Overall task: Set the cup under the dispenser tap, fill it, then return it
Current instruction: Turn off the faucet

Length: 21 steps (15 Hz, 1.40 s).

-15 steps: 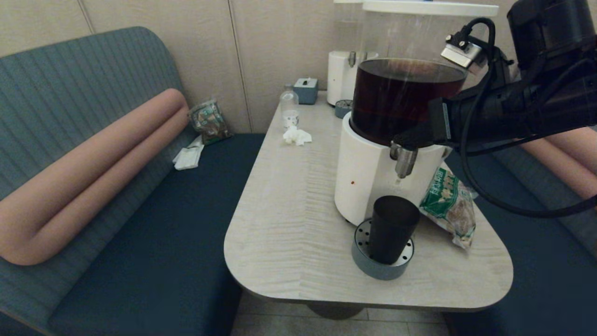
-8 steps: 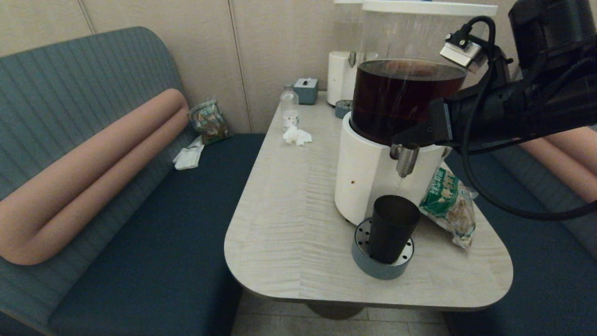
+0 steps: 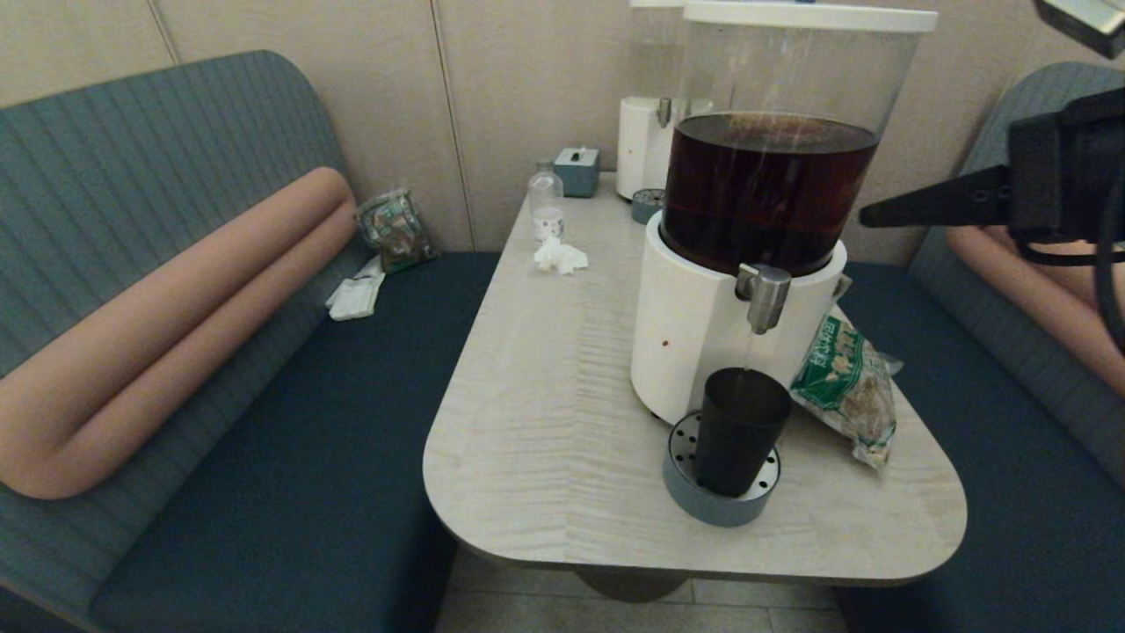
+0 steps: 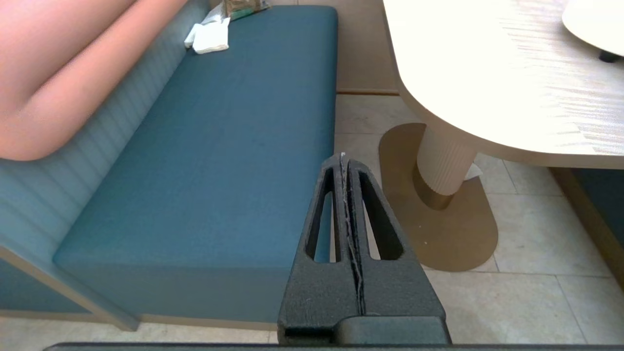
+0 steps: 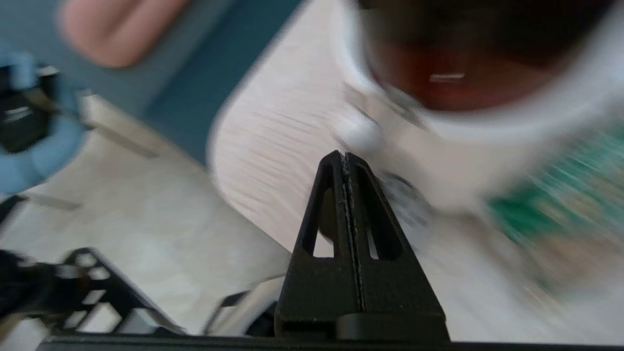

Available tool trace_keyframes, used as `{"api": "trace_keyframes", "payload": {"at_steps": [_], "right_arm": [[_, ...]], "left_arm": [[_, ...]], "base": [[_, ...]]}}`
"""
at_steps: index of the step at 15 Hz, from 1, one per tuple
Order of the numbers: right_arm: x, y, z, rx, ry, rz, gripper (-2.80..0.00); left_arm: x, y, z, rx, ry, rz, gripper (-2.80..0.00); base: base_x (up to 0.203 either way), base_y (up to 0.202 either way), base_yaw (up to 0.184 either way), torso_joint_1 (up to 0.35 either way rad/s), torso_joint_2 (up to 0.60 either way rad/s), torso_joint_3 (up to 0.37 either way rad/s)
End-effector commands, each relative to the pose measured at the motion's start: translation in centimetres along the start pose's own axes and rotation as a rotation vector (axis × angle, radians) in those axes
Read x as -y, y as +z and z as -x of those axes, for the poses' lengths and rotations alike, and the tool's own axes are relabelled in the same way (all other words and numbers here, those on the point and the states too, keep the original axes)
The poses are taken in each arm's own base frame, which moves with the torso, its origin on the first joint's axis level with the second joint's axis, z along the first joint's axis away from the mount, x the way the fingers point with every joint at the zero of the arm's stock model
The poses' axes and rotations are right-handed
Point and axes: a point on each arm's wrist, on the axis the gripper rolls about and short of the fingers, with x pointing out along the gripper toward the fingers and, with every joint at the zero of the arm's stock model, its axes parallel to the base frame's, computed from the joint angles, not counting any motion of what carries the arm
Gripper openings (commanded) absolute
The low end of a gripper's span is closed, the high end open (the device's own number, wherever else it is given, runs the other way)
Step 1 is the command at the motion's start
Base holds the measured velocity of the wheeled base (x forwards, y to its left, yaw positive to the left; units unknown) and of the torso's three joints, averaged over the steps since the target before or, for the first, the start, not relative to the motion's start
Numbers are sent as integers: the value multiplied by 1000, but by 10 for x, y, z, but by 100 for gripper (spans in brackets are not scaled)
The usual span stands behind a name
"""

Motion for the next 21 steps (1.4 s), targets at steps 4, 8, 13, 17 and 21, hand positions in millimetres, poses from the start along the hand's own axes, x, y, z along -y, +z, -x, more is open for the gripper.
{"api": "trace_keyframes", "payload": {"at_steps": [4, 8, 13, 17, 21], "right_arm": [[-15, -62, 126, 98, -196, 34, -280], [-25, -133, 157, 116, -332, -6, -280], [-51, -231, 191, 268, -375, 160, -280], [-41, -283, 184, 418, -498, 312, -280], [-15, -305, 149, 554, -611, 364, -280]], "left_arm": [[0, 0, 0, 2, 0, 0, -280], [0, 0, 0, 1, 0, 1, -280], [0, 0, 0, 0, 0, 1, -280], [0, 0, 0, 0, 0, 0, -280], [0, 0, 0, 2, 0, 0, -280]], "base": [[0, 0, 0, 0, 0, 0], [0, 0, 0, 0, 0, 0], [0, 0, 0, 0, 0, 0], [0, 0, 0, 0, 0, 0], [0, 0, 0, 0, 0, 0]]}}
